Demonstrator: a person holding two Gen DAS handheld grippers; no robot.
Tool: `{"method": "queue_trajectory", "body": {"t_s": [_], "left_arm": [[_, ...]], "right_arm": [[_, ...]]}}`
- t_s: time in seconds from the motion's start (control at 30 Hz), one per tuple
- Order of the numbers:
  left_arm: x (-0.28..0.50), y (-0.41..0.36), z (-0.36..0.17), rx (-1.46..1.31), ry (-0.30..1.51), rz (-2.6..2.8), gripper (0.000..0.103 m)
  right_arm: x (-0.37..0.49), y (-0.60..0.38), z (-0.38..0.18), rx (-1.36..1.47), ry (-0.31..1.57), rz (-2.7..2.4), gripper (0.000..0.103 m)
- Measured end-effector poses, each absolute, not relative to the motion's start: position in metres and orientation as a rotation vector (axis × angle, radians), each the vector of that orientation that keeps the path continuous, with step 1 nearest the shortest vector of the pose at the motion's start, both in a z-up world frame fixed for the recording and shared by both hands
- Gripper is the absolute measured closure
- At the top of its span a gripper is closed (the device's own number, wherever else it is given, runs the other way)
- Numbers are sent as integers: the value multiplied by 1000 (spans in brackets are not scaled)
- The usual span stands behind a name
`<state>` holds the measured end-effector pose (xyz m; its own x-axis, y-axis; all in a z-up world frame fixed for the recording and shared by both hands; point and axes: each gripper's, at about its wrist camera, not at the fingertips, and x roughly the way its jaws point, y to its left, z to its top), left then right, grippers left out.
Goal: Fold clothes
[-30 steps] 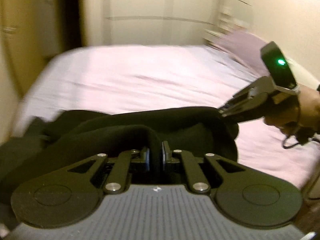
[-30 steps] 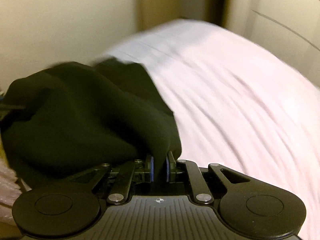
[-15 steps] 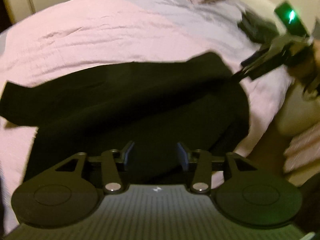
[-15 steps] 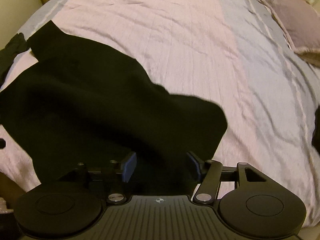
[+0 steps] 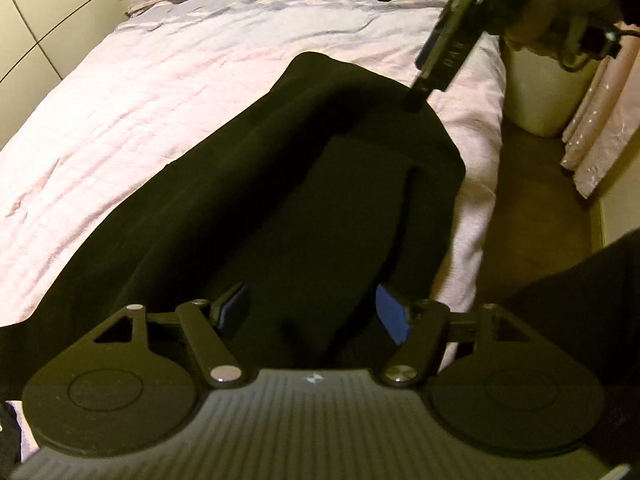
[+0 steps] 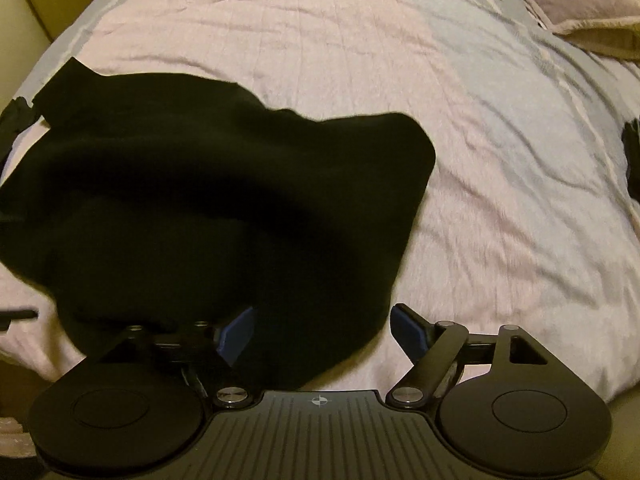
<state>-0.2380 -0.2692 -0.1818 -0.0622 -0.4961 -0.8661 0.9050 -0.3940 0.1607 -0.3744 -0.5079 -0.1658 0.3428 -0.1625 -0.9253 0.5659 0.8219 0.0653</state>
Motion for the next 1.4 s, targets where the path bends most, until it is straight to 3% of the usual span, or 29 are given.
{"method": "queue_trajectory", "body": {"t_s": [0.3,0.53,0.63,0.67,0.73,0.77,0.83,0.87,0.97,1.1,1.4], "left_arm": [[-131,-330,-181,965,740,-1207,34],[-32,-347,-198,893,881,-1015,28],[2,-350,-226,819,1023,-1088,29],[12,-350,-235,794,1074,-1112,31],[19,-349,-248,761,1152,-1186,59],[17,-346,-247,770,1131,-1235,65],[10,-339,-239,792,1079,-1312,88],[7,-331,-233,788,1052,-1346,93],[-13,-304,-208,747,994,-1493,97],[-57,-269,-186,759,916,-1664,99],[-94,-248,-172,687,872,-1775,99]], "right_arm": [[-334,-580,-162,380,1042,-422,24],[-272,-571,-154,333,1046,-251,24],[-238,-555,-160,317,1058,-212,24],[-226,-550,-163,318,1068,-213,24],[-204,-541,-169,340,1085,-220,24],[-193,-537,-171,354,1092,-223,24],[-170,-526,-173,383,1097,-216,24],[-158,-521,-172,399,1097,-203,24],[-123,-503,-169,457,1097,-158,22],[-77,-474,-163,566,1078,-85,5],[-41,-373,-208,158,1367,15,6]]}}
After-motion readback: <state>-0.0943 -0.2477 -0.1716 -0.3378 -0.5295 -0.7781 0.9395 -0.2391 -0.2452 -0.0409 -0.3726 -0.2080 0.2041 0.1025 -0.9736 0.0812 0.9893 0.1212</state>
